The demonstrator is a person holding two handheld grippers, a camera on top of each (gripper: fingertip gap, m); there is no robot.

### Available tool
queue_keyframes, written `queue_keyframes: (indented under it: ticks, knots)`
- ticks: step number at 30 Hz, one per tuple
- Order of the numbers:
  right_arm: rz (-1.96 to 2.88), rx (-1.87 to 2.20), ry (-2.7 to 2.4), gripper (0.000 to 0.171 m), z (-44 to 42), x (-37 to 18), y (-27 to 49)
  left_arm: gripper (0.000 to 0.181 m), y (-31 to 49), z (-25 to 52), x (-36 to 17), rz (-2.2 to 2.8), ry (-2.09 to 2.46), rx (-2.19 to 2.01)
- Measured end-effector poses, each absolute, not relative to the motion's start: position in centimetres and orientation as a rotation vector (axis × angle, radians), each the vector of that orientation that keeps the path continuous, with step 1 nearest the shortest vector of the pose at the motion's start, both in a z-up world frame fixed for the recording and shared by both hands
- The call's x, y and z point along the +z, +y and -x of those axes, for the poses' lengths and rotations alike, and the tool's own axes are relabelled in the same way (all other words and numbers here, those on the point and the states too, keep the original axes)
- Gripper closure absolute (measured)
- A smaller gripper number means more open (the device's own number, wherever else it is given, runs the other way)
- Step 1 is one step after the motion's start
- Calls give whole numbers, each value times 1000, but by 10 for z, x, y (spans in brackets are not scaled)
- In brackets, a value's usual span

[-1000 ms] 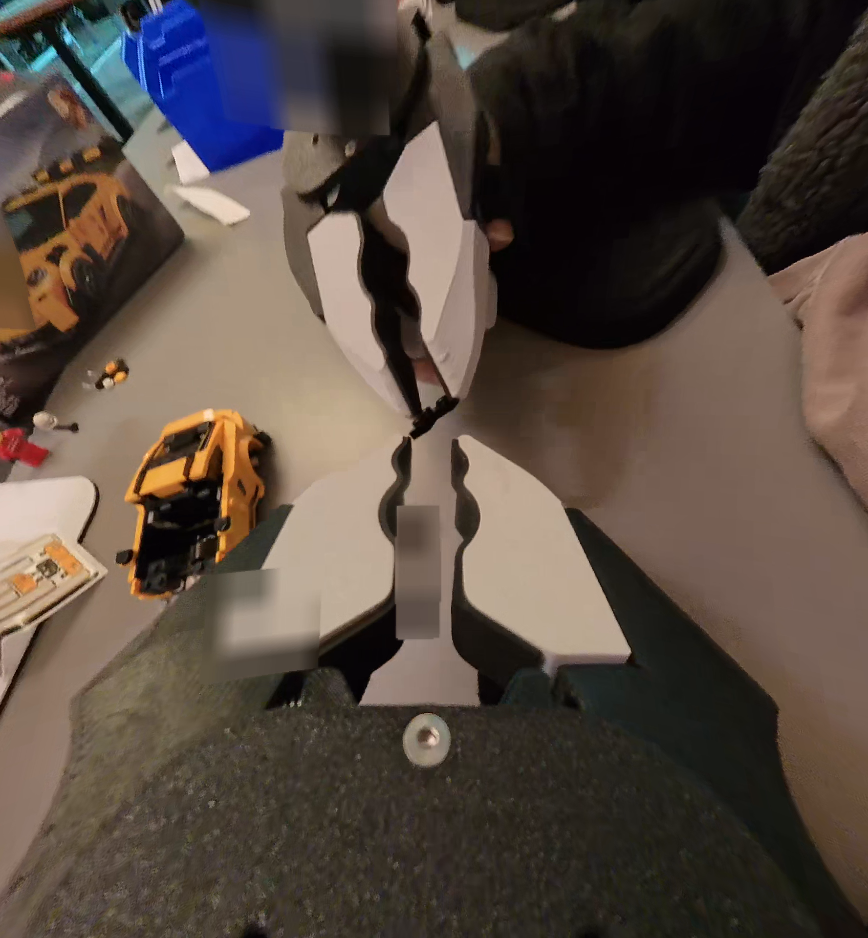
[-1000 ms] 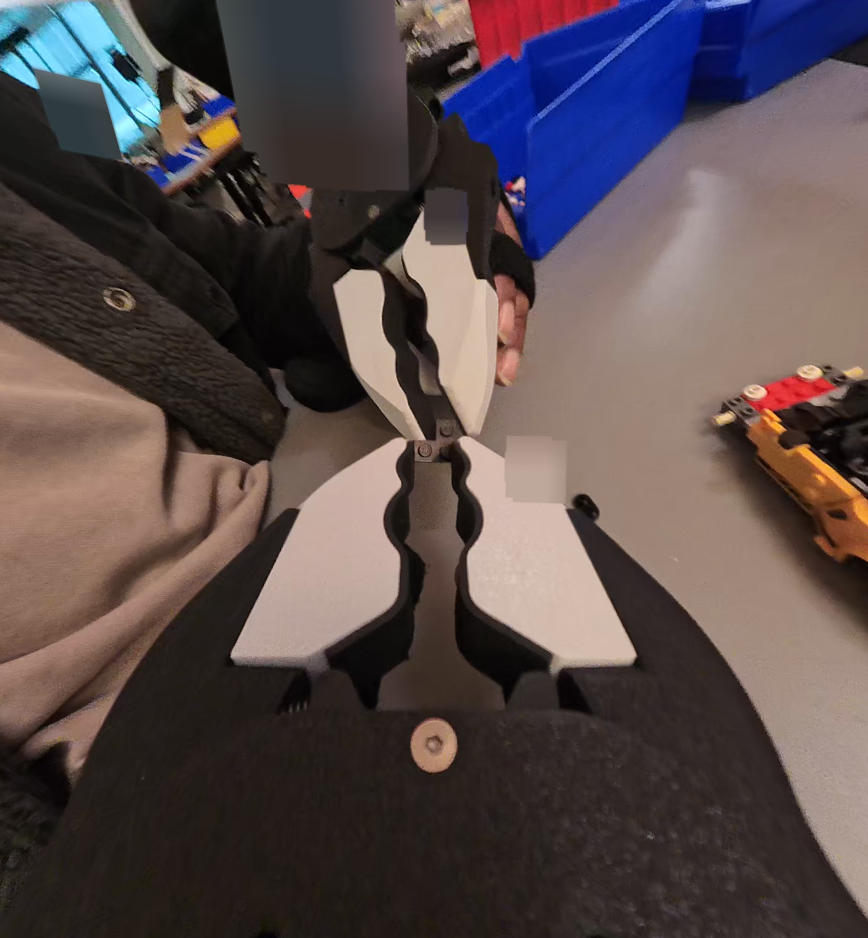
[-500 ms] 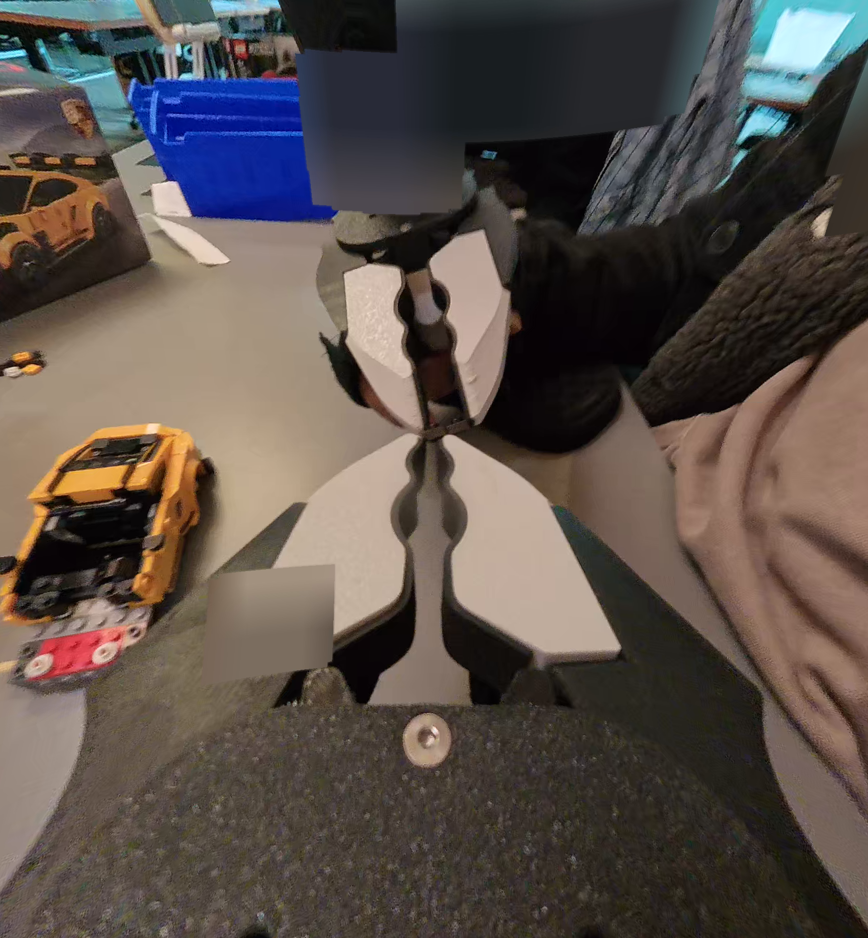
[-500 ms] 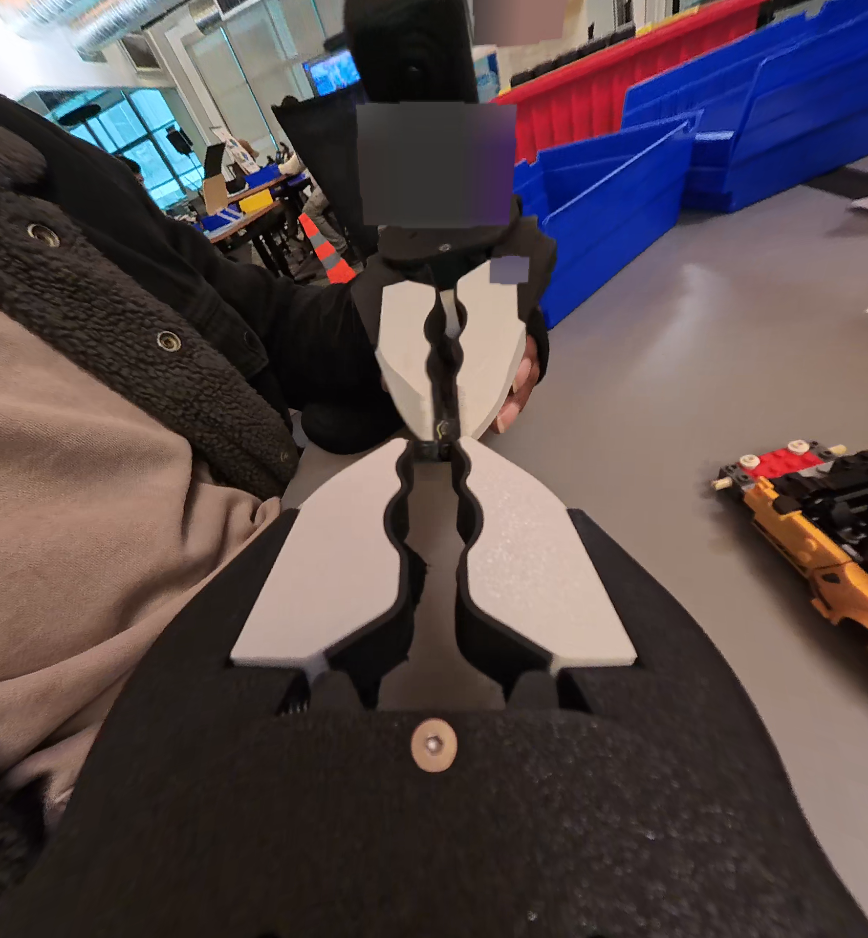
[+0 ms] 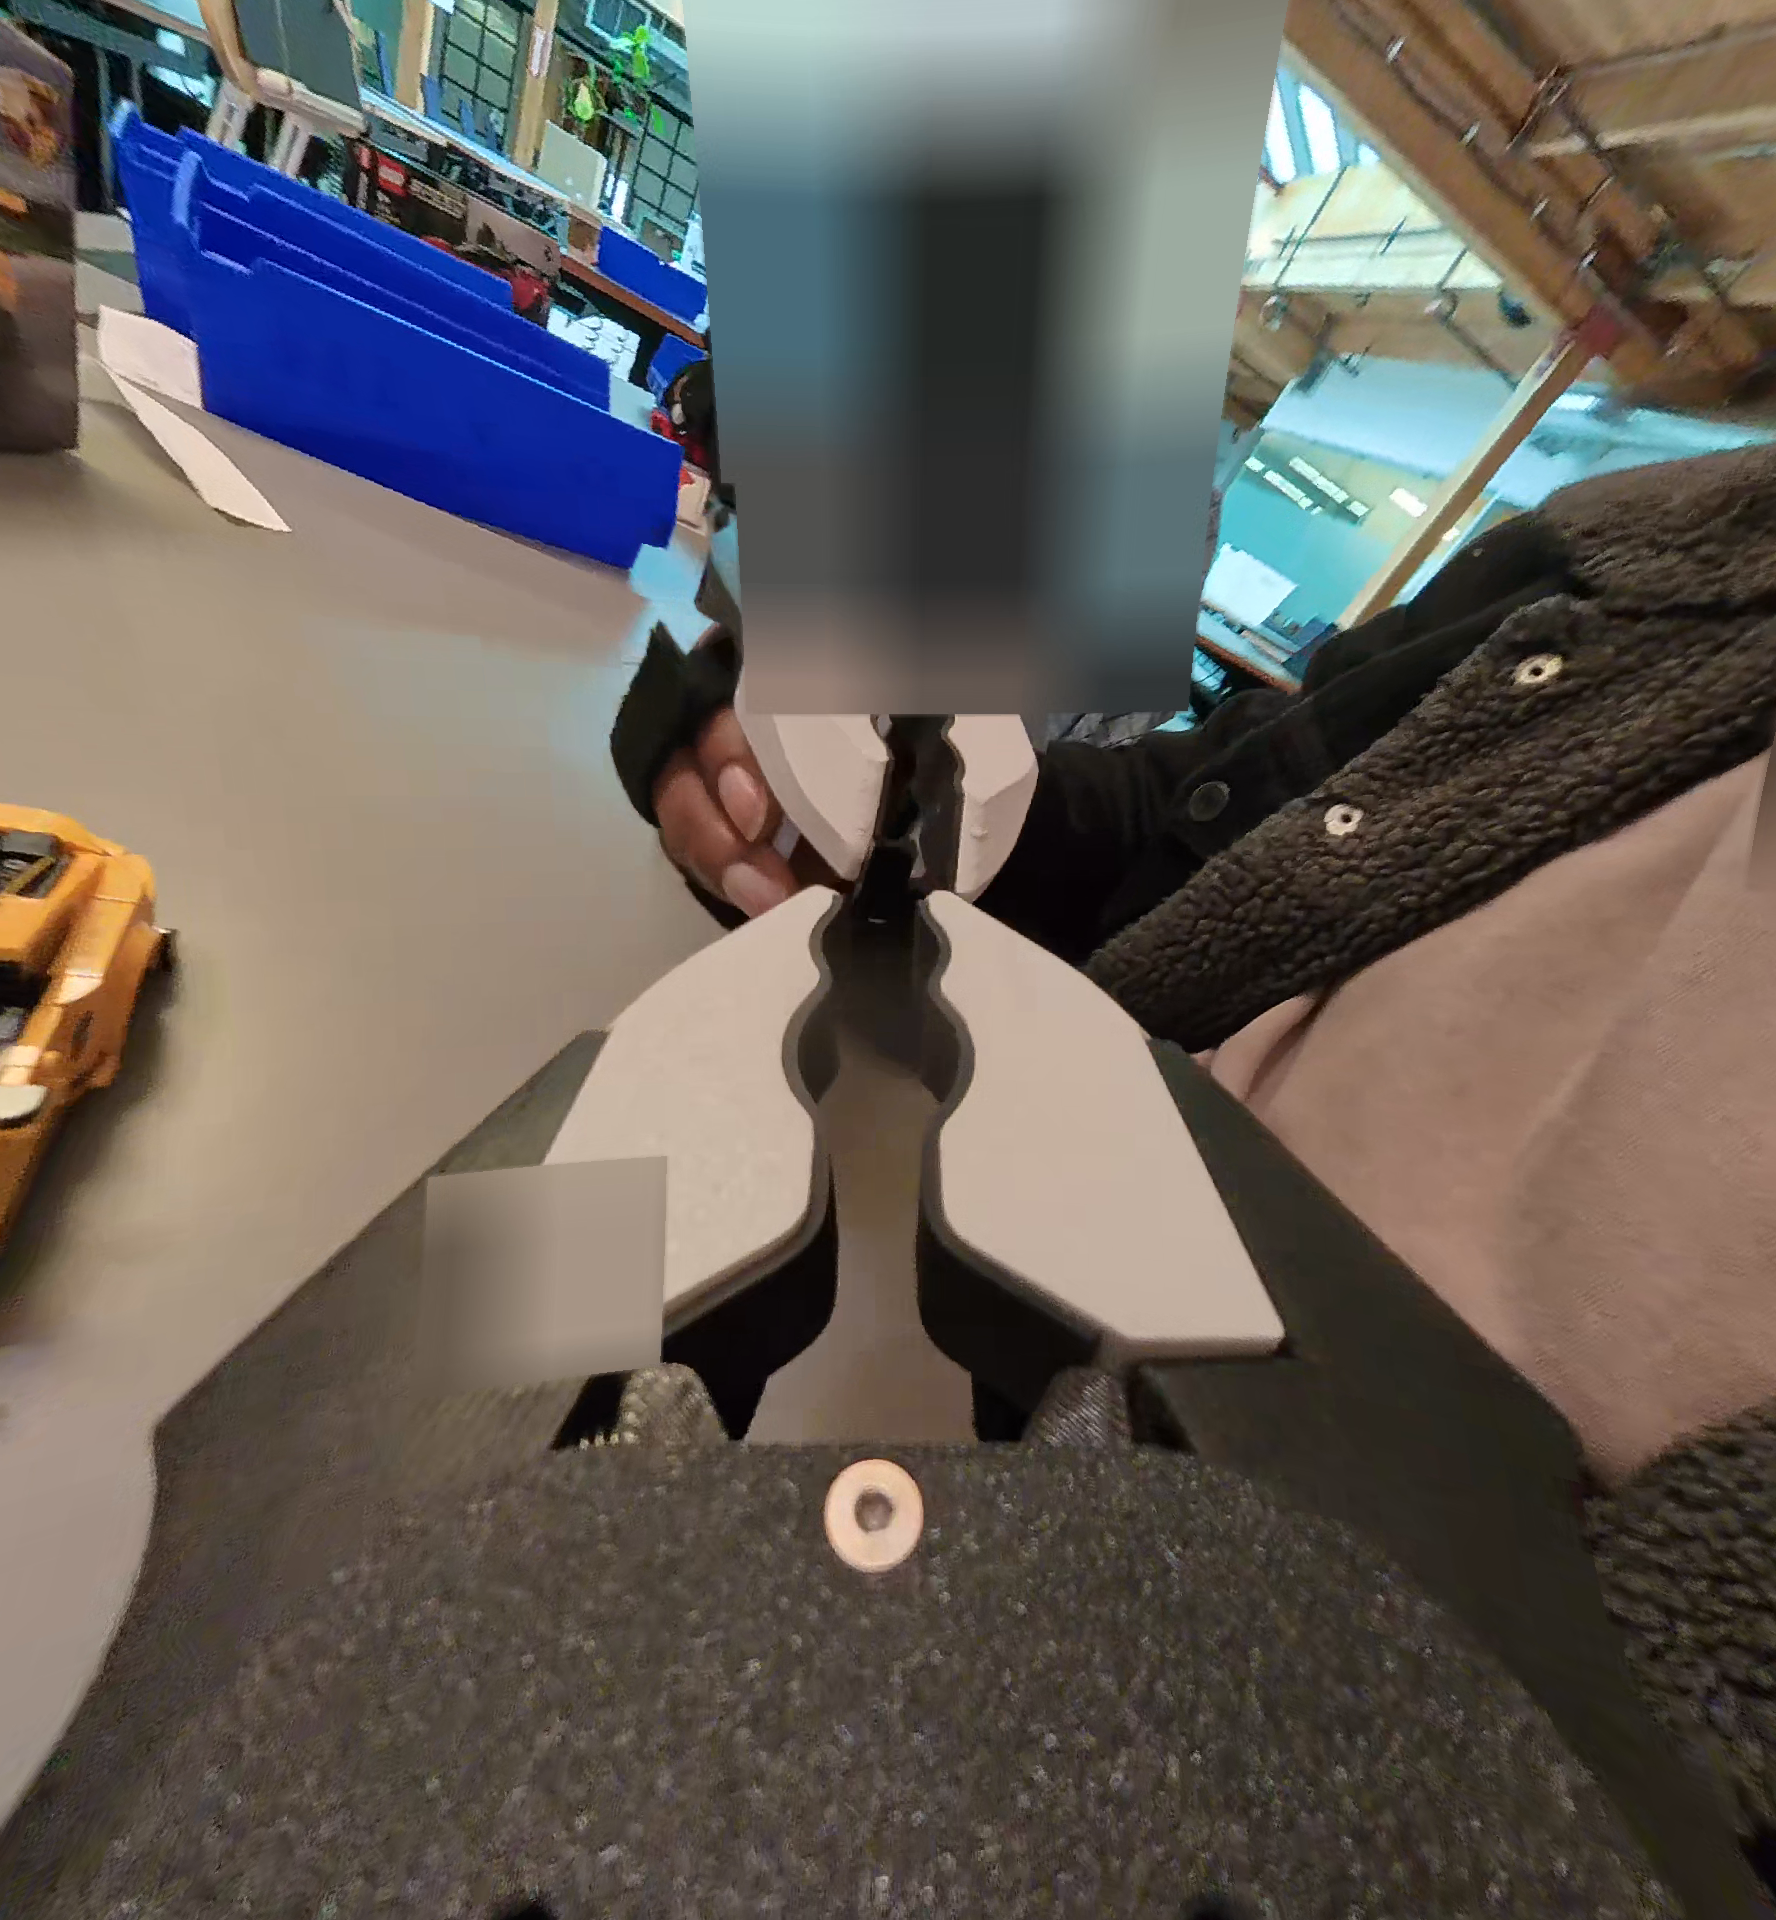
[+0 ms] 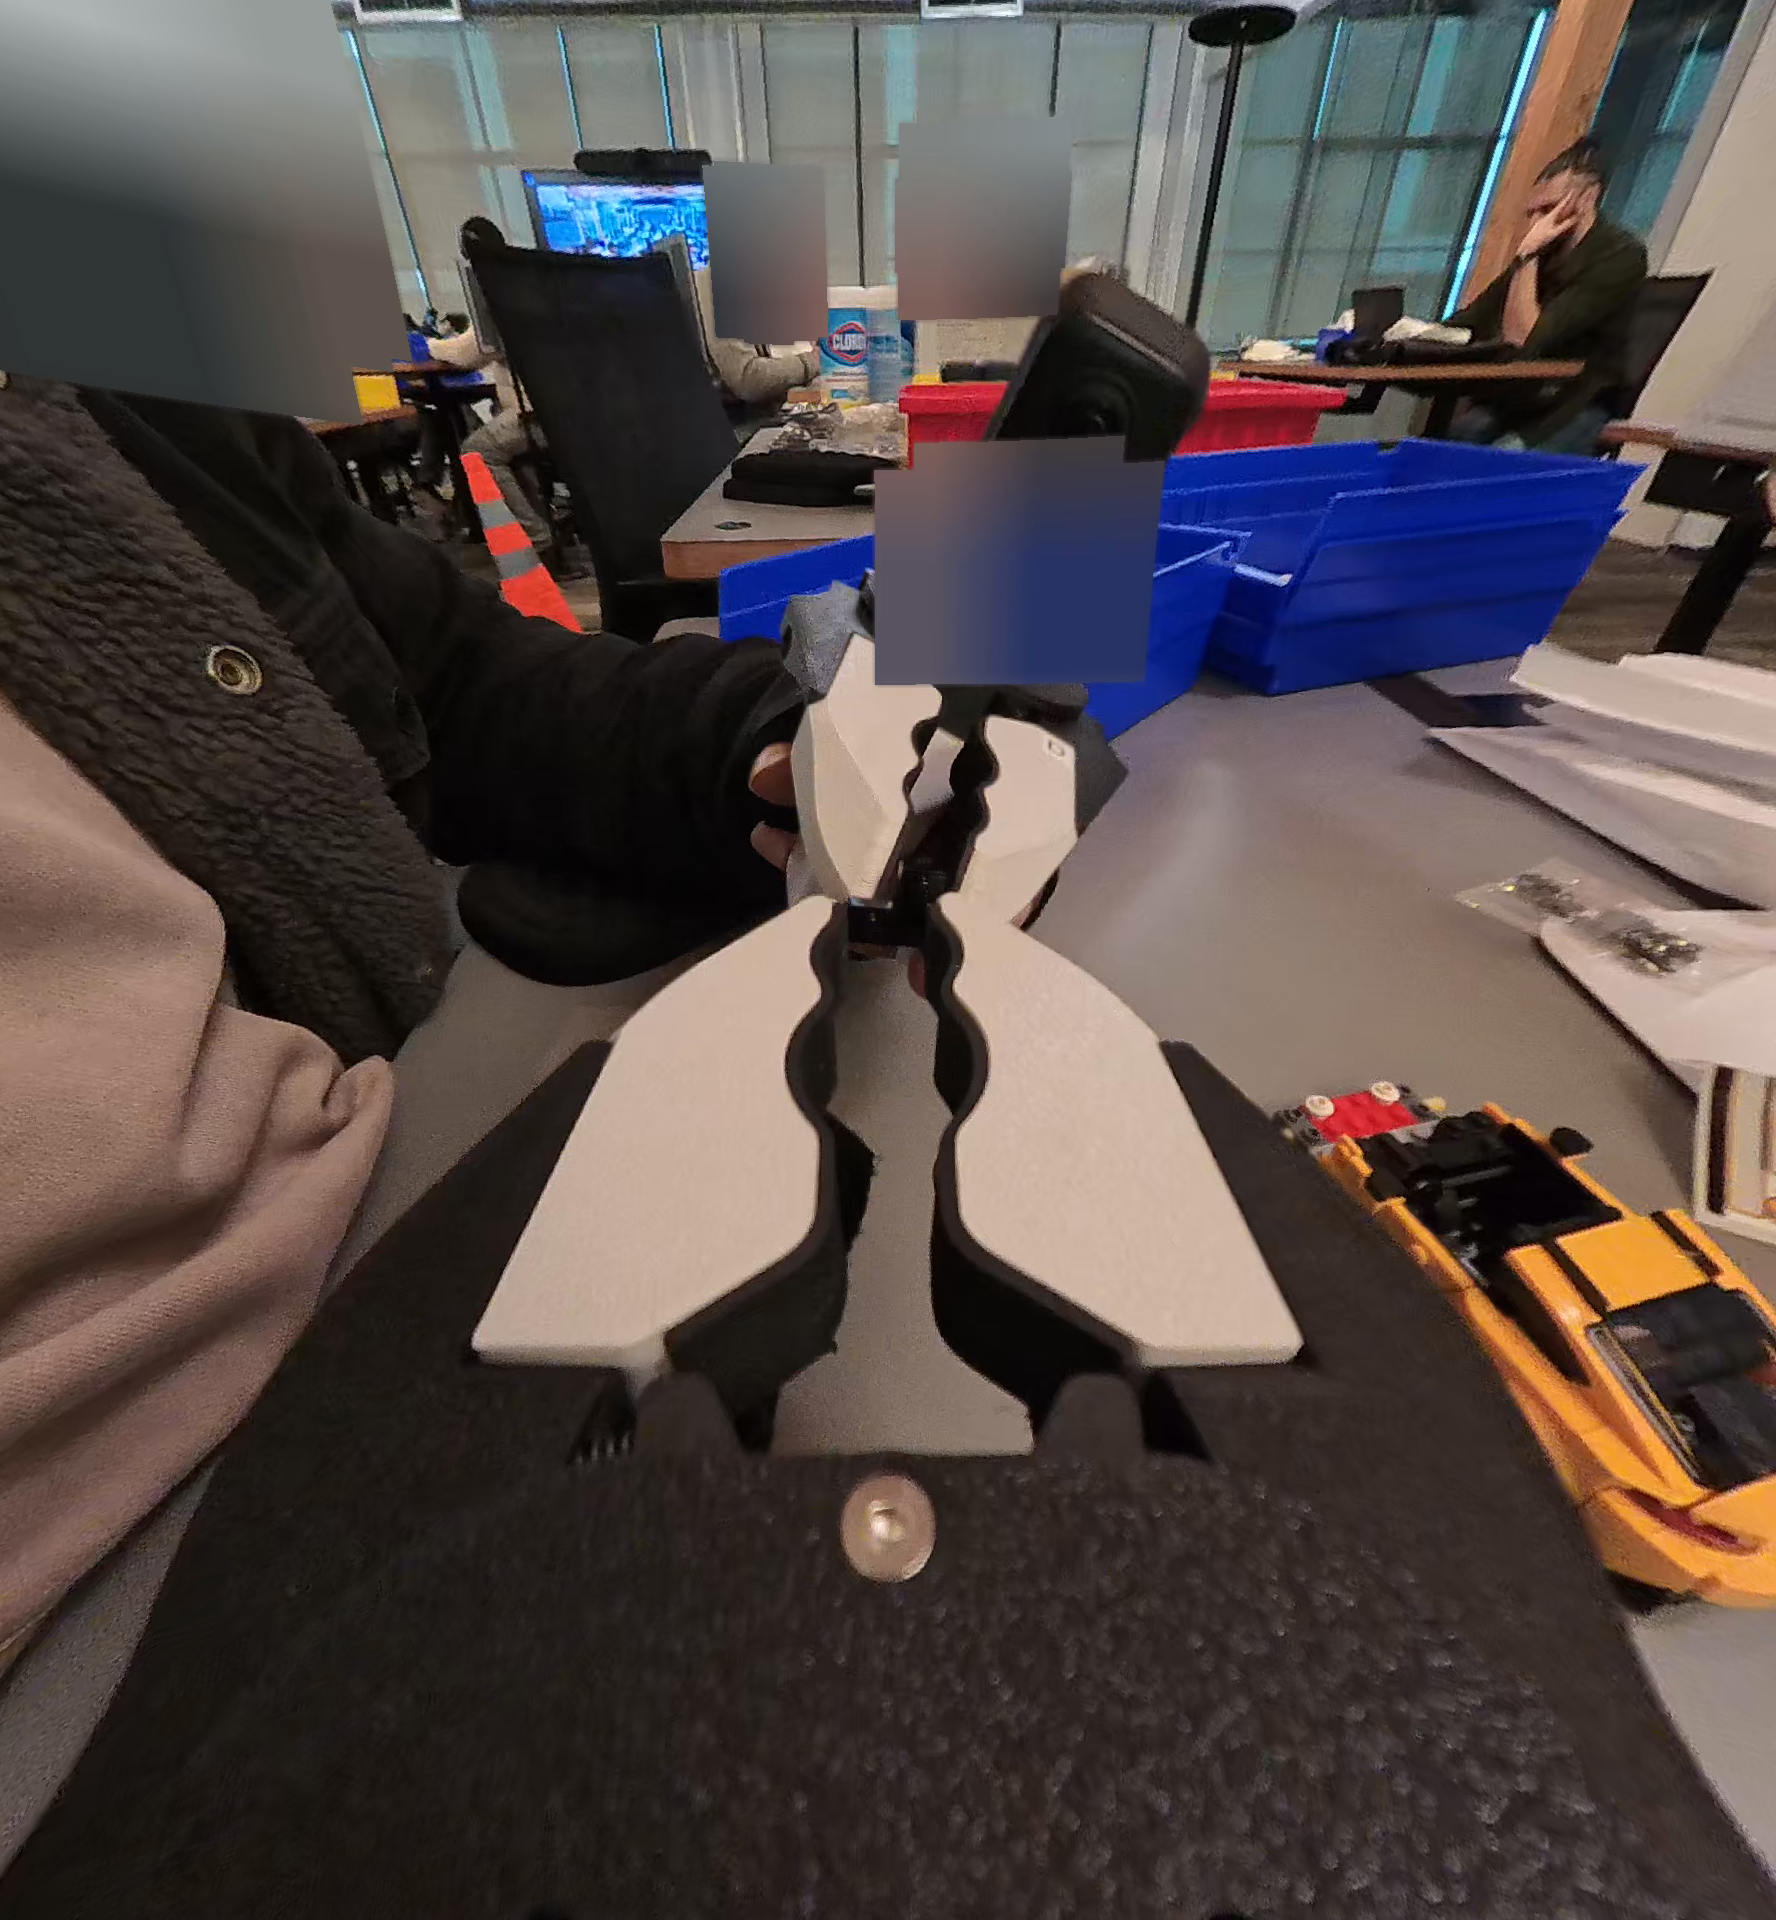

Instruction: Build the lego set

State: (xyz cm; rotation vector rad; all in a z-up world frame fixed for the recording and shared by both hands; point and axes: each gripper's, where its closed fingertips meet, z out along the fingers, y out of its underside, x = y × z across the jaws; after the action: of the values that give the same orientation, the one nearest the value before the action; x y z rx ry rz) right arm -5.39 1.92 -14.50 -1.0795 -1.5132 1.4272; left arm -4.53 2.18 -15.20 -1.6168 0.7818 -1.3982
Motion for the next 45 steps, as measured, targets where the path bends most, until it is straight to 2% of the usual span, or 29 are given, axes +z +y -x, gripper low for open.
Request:
queue_keyframes:
  ticks: [3,7,20,31,37,40,45]
  knots:
    - [1056,1386,-1495,158,55,-142,20,170,23,46,-149,1605,745,-1455]
    - [1043,1340,-1479,158,56,-142,22,161,23,45,-146,1588,733,-1482]
    - [1068,1332,-1481,157,58,-146,23,164,25,48,-150,1629,752,-1424]
    - [1220,1212,-1631,152,63,-182,28,165,33,56,-210,1922,1097,-753]
    - [1261,1022,-1808,155,64,-218,26,165,27,55,-226,1979,1218,-607]
    - [1238,975,-1828,161,64,-221,25,165,26,56,-231,1998,1241,-572]
    - [1191,935,-1831,161,65,-222,24,165,22,59,-231,2022,1242,-574]
